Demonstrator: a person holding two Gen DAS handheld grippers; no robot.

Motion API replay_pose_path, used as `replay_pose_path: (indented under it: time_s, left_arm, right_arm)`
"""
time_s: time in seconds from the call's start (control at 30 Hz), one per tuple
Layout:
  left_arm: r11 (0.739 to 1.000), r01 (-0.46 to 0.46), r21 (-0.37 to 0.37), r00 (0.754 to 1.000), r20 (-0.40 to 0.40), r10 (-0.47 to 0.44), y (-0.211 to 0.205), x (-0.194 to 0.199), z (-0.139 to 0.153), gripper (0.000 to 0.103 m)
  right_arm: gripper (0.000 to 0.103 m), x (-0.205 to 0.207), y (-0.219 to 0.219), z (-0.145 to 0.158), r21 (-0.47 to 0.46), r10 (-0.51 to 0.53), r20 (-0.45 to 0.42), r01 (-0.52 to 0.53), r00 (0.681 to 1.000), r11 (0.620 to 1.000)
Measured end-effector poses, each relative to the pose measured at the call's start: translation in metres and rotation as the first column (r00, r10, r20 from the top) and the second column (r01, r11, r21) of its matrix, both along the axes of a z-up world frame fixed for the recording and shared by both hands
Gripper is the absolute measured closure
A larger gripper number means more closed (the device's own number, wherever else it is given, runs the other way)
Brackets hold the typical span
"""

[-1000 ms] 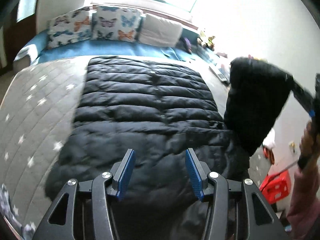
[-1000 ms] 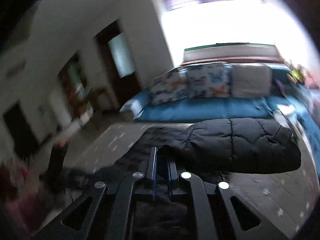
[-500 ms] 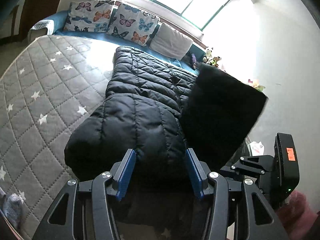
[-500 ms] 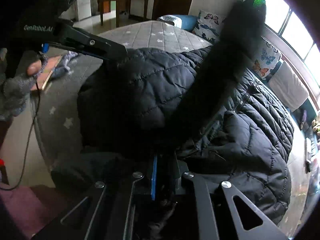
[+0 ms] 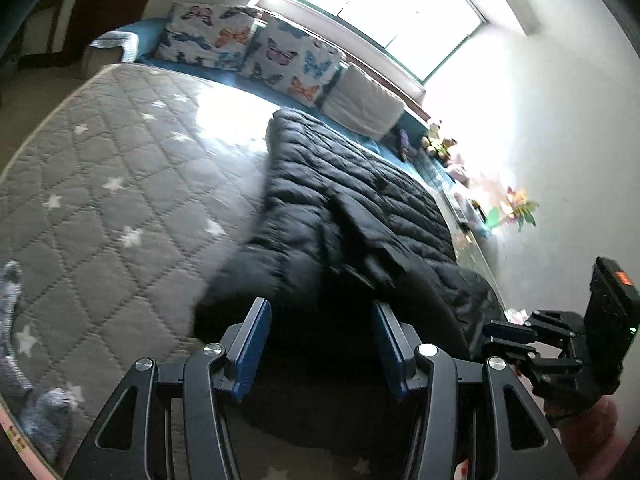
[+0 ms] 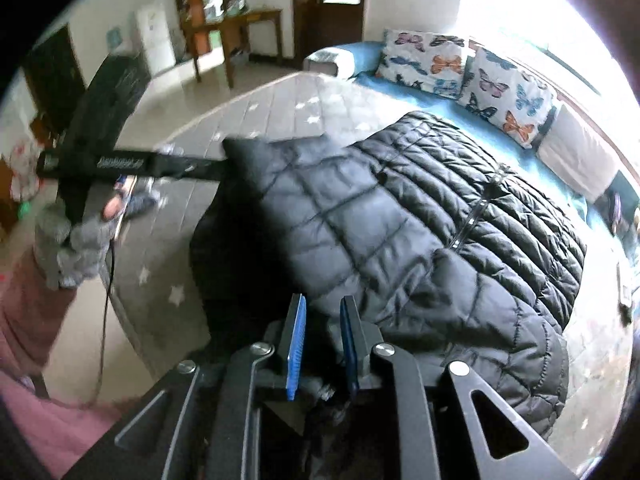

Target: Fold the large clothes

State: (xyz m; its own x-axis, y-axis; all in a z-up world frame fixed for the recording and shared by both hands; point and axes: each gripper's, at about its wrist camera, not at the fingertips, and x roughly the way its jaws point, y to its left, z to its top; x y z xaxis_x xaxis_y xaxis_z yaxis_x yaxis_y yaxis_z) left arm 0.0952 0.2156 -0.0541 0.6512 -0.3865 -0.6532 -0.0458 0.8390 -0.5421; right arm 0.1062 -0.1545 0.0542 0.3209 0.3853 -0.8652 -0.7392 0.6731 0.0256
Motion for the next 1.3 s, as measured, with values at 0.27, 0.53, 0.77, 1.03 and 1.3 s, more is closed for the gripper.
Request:
replay_pose_path:
  time_s: [0.27, 0.53, 0.77, 1.03, 1.3]
  left_arm:
    - [0.998, -0.053, 0.04, 0.997, 0.05, 0.051, 0.009, -0.003, 0.033, 0.048]
    - [0.987, 0.123, 0.102, 0.988, 0.079, -0.132, -0.063, 0.023, 0.058, 0.048]
    - [0.954, 0.223, 0.2, 0.973, 0.006, -0.229, -0.107, 0.074, 0.042, 0.048]
    - [0.96, 0.215, 0.177, 0.975, -0.099, -0.2, -0.087, 0.104, -0.017, 0.048]
    - [0.967, 0.18, 0.179, 0.981, -0.103, -0.163, -0.078, 0.116, -0.055, 0.066]
  right_arm:
    - [0.083, 0.028, 0.019, -0.07, 0.024, -0.035, -0.176, 0.039, 0.984, 0.999]
    - [0.079, 0.024, -0.032, -0.02, 0.13, -0.095, -0.128, 0.111, 0.987, 0.985]
    - [0.052, 0.05, -0.123, -0.013, 0.04, -0.327, -0.048, 0.329, 0.944, 0.944]
    - [0.048, 0.065, -0.168, -0.068, 0.063, -0.402, -0.119, 0.411, 0.908, 0.909]
    - [0.047, 0.053, -0.172, -0.098, 0.126, -0.417, -0.074, 0.424, 0.906, 0.897]
